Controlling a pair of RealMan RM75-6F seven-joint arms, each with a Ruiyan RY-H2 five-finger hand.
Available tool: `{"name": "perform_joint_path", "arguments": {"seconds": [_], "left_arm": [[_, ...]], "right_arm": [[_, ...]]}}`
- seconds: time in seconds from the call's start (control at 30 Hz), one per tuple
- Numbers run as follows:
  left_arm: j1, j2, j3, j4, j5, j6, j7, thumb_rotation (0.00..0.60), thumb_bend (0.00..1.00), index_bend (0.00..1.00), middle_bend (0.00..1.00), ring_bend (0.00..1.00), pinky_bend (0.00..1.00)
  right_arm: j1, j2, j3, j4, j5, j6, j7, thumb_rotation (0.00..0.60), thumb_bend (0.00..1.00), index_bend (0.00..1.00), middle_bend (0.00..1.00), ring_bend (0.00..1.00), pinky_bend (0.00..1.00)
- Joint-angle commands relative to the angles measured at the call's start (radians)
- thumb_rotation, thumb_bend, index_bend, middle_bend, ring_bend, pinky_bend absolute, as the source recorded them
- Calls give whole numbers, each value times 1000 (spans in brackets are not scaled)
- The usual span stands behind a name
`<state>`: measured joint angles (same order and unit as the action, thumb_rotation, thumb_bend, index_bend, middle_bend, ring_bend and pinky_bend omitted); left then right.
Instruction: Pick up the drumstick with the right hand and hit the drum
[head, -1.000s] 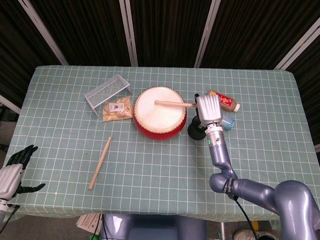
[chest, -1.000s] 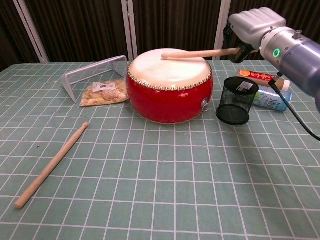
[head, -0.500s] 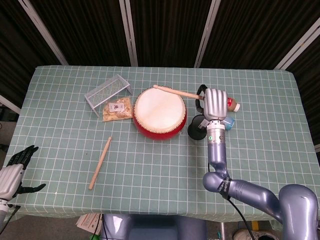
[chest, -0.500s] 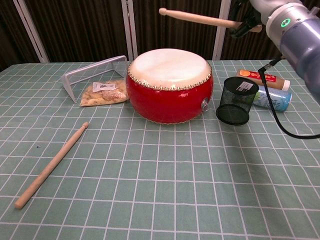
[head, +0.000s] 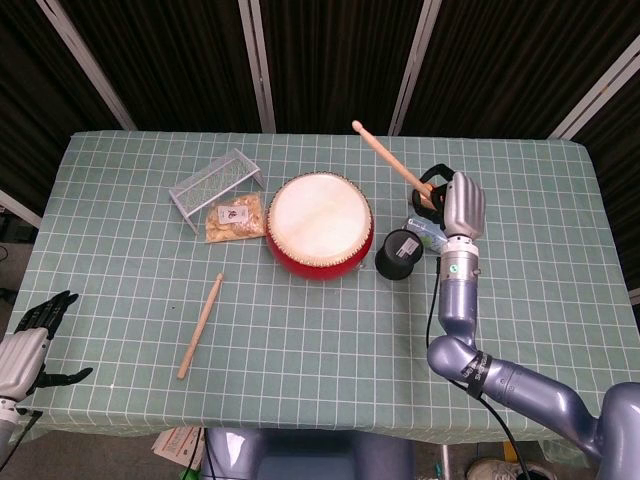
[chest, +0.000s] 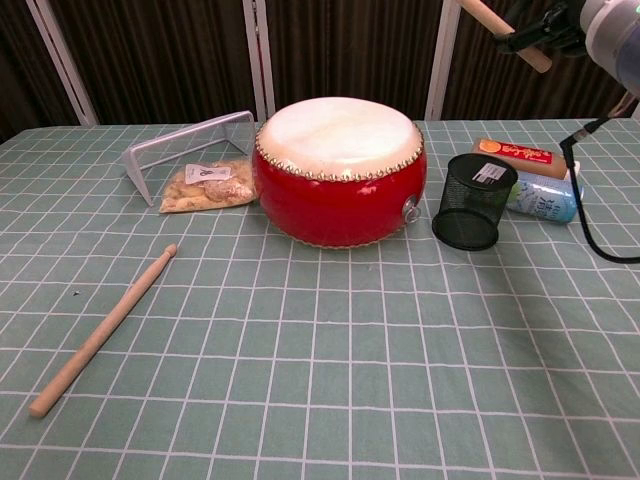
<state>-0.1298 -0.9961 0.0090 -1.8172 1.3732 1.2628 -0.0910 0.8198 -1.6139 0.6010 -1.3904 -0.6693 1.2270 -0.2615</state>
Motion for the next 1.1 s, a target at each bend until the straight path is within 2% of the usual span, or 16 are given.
{"name": "perform_joint_path", "arguments": {"seconds": [0.03,0.1,0.23,0.27,0.4,0.43,0.5,0.57,0.7,0.8,0.87,1.0,1.1], "left_arm": [[0,0,0,0,-1,-1,-1,600,0,0,0,0,0],[-1,1,-1,-1,-2,-2,-3,600,0,0,0,0,0],[-2,3,-2,-2,-6,-7,-9,600,0,0,0,0,0],[-2,4,-1,-2,-6,-7,-12,600,0,0,0,0,0],[-3,6,0,0,-3,-10,-21,600,0,0,0,0,0],[-2,7,1,0,-4,-11,-25,600,0,0,0,0,0],[-2,8,1,1,-4,-13,-30,600,0,0,0,0,0],[-2,10,2,1,-3,-14,-34,600,0,0,0,0,0],[-2,12,3,1,-2,-14,-39,600,0,0,0,0,0],[-2,11,4,2,2,-13,-38,600,0,0,0,0,0],[-1,10,3,2,-1,-13,-38,600,0,0,0,0,0],[-1,10,2,-2,-7,-13,-37,600,0,0,0,0,0],[-2,11,1,-7,-14,-16,-34,600,0,0,0,0,0]], "right_arm": [[6,-8,-31,32,-21,-8,-28,600,548,961,1000,1000,1000],[17,-14,-66,62,-51,-9,-62,600,548,961,1000,1000,1000],[39,-56,-231,193,-212,1,-176,600,548,961,1000,1000,1000],[46,-75,-293,253,-269,-2,-220,600,548,961,1000,1000,1000],[70,-118,-451,410,-418,-4,-394,600,547,964,1000,1000,1000],[72,-130,-475,437,-445,-3,-419,600,548,964,1000,1000,1000],[68,-153,-482,457,-460,0,-419,600,548,964,1000,1000,1000],[63,-166,-464,464,-460,10,-404,600,548,965,1000,1000,1000],[53,-162,-403,437,-428,32,-386,600,548,964,1000,1000,1000],[38,-134,-347,354,-398,61,-374,600,548,965,1000,1000,1000],[26,-110,-329,308,-400,84,-365,600,548,965,1000,1000,1000],[-19,-51,-301,193,-390,117,-339,600,548,964,1000,1000,1000],[-62,1,-302,109,-376,128,-332,600,547,965,1000,1000,1000]]}}
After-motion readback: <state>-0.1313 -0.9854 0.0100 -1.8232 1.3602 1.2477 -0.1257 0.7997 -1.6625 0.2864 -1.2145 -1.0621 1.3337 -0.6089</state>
